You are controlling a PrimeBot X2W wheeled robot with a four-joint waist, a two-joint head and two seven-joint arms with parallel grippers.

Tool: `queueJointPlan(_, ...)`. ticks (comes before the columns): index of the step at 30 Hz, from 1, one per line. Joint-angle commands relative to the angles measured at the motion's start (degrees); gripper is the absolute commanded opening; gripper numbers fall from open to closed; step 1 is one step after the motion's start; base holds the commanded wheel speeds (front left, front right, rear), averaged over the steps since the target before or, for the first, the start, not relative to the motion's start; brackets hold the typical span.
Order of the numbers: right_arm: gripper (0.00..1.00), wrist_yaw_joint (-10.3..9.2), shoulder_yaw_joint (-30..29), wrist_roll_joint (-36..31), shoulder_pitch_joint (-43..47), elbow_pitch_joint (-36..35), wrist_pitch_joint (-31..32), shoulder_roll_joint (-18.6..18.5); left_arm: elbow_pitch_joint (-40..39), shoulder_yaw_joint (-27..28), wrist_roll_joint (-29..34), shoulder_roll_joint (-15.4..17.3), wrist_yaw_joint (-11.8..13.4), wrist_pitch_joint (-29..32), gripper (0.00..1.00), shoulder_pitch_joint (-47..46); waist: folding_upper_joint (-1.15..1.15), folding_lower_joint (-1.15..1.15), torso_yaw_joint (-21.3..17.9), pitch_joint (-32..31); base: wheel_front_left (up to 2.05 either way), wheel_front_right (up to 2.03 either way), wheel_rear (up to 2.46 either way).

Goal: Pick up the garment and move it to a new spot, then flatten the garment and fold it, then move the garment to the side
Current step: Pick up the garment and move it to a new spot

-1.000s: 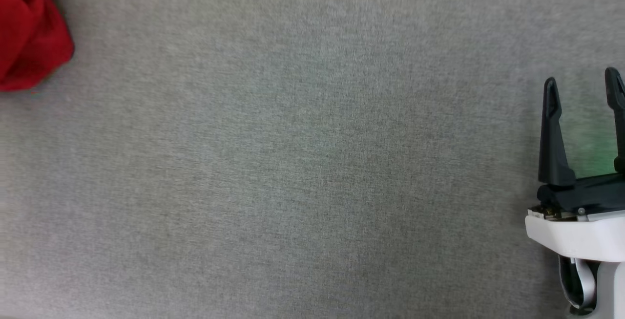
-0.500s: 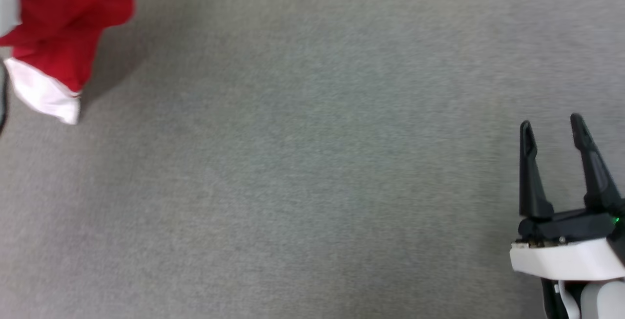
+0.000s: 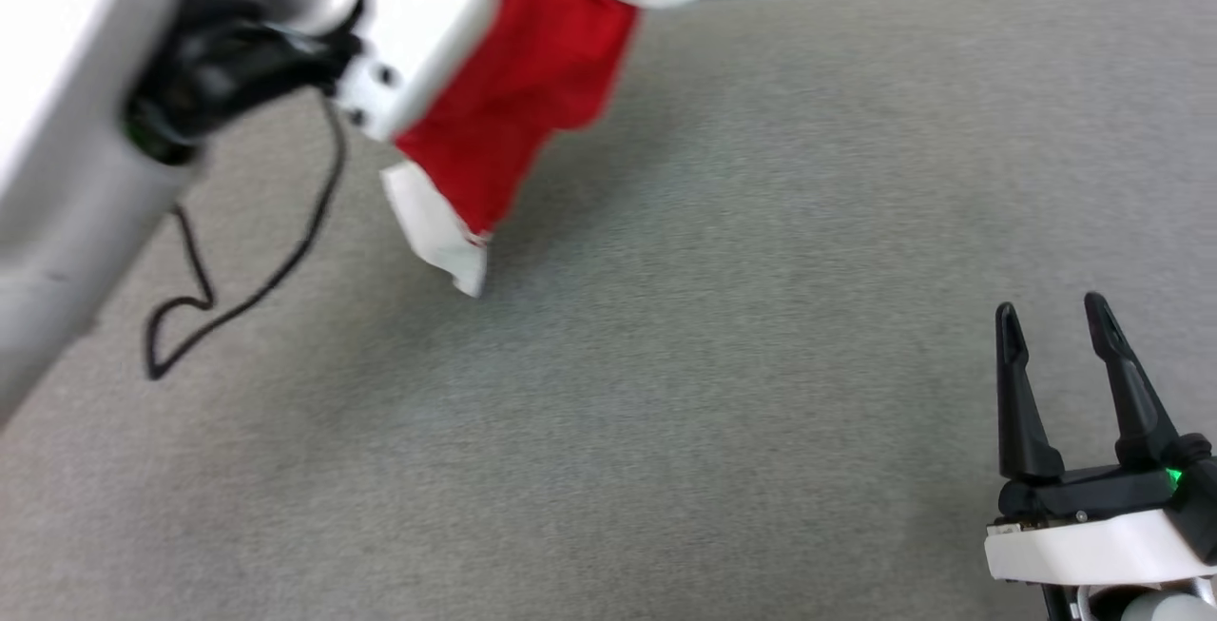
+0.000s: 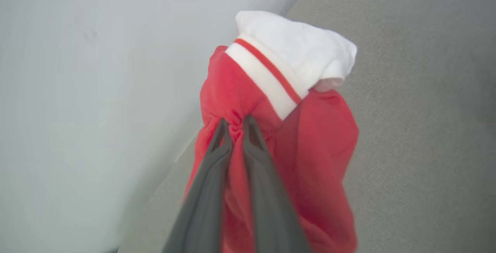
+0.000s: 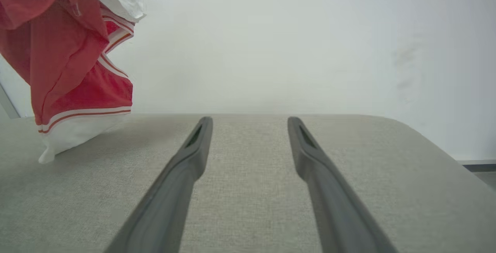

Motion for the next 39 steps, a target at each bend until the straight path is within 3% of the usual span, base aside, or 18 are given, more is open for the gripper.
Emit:
queueJointPlan(1, 1.0, -0.04, -0.1, 0.4, 0.5, 0.3, -0.1, 0.1, -0.5, -1.6, -0.7, -1.4, 0.1, -0.9, 0.0, -1.3, 0.0, 0.0, -2.1, -0.7, 0.0, 0.0, 0.0)
queueJointPlan(19, 1.0, -0.04, 0.7, 2.3, -4.1, 0.7, -0.1, 0.1, 8.9, -23.7, -4.7, -11.2, 0.0, -9.1, 0.0, 5.8, 0.0, 0.0, -6.9, 8.1, 0.0, 0.0, 0.0)
queueJointPlan(26, 1.0, -0.04, 0.3, 2.8, -5.4, 0.9, -0.1, 0.1, 10.5, -26.1, -4.7, -12.4, 0.0, -10.2, 0.0, 9.6, 0.0, 0.0, -7.5, 9.9, 0.0, 0.0, 0.0)
queueJointPlan(27, 1.0, -0.04, 0.2, 2.8, -5.5, 1.0, -0.1, 0.1, 10.7, -26.2, -3.9, -12.4, 0.0, -11.0, 0.39, 9.9, 0.0, 0.0, -7.4, 9.9, 0.0, 0.0, 0.0)
queueJointPlan(28, 1.0, -0.04, 0.0, 2.8, -5.4, 1.0, -0.1, 0.1, 10.5, -26.2, -3.1, -12.4, 0.0, -12.3, 1.0, 9.6, 0.0, 0.0, -7.3, 9.6, 0.0, 0.0, 0.0)
queueJointPlan(30, 1.0, -0.04, -0.1, 2.7, -5.1, 1.1, -0.1, 0.1, 10.4, -26.2, -2.7, -12.5, 0.0, -13.7, 1.0, 9.3, 0.0, 0.0, -7.1, 9.4, 0.0, 0.0, 0.0)
queueJointPlan(34, 1.0, -0.04, -0.8, 2.0, -3.2, 1.8, -0.1, 0.1, 8.5, -26.1, -0.4, -12.3, 0.0, -25.2, 1.0, 7.1, 0.0, 0.0, -5.4, 6.3, 0.0, 0.0, 0.0)
queueJointPlan(35, 1.0, -0.04, -0.8, 2.0, -3.2, 1.8, -0.1, 0.1, 8.5, -26.1, -0.4, -12.3, 0.0, -25.2, 1.0, 7.1, 0.0, 0.0, -5.4, 6.3, 0.0, 0.0, 0.0)
queueJointPlan(39, 1.0, -0.04, -1.3, 1.3, -1.8, 1.7, -0.1, 0.1, 9.3, -22.9, 3.5, -12.1, 0.8, -39.3, 1.0, 6.8, 0.0, 0.0, -3.3, 3.5, 0.0, 0.0, 0.0)
